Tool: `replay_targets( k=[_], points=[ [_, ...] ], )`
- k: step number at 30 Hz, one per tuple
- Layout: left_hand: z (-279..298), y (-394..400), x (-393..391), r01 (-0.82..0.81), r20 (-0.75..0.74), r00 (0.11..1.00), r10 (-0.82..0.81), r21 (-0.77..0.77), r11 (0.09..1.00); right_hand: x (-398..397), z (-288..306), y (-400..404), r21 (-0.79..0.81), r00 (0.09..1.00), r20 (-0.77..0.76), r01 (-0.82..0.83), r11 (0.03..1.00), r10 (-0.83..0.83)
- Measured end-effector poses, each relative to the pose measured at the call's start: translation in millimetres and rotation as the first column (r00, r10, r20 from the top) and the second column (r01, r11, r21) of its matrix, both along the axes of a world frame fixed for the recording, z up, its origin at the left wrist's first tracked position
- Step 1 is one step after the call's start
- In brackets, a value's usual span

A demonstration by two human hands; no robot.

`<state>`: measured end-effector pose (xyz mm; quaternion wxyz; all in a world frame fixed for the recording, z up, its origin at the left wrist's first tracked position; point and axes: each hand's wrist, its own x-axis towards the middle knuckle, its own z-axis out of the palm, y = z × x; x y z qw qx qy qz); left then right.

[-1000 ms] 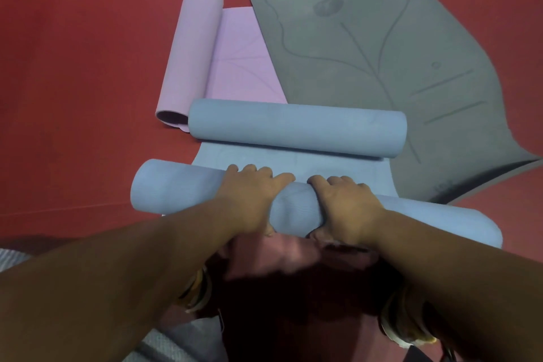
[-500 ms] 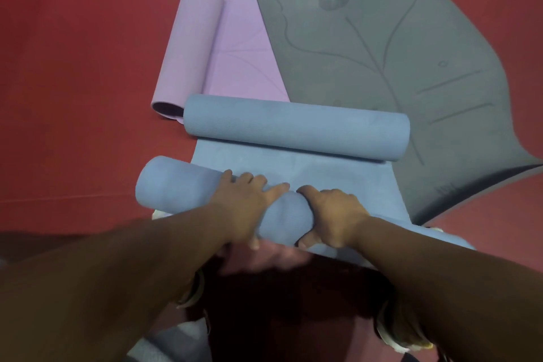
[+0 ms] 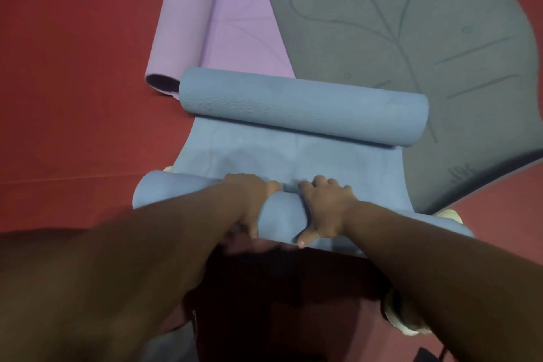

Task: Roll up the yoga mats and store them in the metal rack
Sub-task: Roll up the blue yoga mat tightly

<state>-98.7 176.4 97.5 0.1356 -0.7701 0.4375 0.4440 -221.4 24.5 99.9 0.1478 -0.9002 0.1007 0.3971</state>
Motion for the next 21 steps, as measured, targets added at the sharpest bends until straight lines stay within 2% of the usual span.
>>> replay_targets(
  k=[2,3,6,8,10,12,14,18,21],
  points=[
    [-4,-4,8,-0.004,-0.079,0.997,0.006,0.028,1.000,-12,-3,8,-0.106,0.990,0.032,-0.131,0.986,0.135],
    [-6,-6,10,-0.023,-0.138,0.990,0.030,0.052,0.998,-17,-6,12,-0.118,0.988,0.043,-0.143,0.983,0.149],
    [-13,-8,15,-0.090,-0.276,0.955,0.112,0.092,0.992,-23,-14,10,-0.089,0.994,0.103,-0.035,0.995,0.044],
    [-16,-9,13,-0.078,-0.237,0.968,0.086,0.039,0.996,-18,-16,2,-0.004,0.994,0.087,0.073,0.997,-0.072],
    [-17,-8,7,-0.041,-0.084,0.996,0.036,-0.068,0.997,-8,-16,-8,0.085,0.985,0.019,0.170,0.982,-0.172],
    [-24,-7,-5,0.008,0.034,0.999,-0.003,-0.123,0.992,0,-21,-15,0.122,0.979,-0.048,0.200,0.972,-0.196],
    [-29,-5,-14,0.042,0.083,0.996,-0.031,-0.134,0.990,4,-23,-14,0.087,0.985,-0.080,0.157,0.984,-0.150],
    [-33,-19,8,-0.002,-0.024,1.000,0.000,-0.106,0.994,4,-22,-5,-0.142,1.000,0.012,0.028,0.989,-0.026],
    [-37,-30,22,-0.004,-0.126,0.992,-0.006,-0.082,0.997,-5,-30,-2,-0.144,0.995,0.084,0.066,0.987,-0.054]
  ],
)
